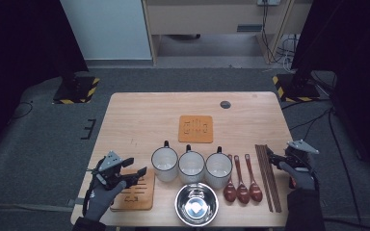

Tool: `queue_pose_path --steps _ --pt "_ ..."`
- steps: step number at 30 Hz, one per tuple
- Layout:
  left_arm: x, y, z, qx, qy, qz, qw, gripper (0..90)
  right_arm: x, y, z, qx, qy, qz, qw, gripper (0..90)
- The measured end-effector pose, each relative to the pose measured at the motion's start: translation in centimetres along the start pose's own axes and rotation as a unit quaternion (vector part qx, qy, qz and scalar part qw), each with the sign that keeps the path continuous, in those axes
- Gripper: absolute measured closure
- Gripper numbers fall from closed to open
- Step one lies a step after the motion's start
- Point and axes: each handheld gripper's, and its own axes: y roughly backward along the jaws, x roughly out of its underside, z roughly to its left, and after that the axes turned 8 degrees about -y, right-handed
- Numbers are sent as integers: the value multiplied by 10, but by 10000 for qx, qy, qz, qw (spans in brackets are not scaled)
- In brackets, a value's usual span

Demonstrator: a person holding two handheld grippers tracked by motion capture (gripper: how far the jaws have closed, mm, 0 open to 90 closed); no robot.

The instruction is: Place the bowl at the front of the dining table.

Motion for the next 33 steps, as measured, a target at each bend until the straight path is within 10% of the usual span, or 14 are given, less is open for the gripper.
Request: queue_pose_path --steps 33 --pt "19 -31 -62 954 -317 505 9937 314 20 -5 -22 274 38 359 9990 122"
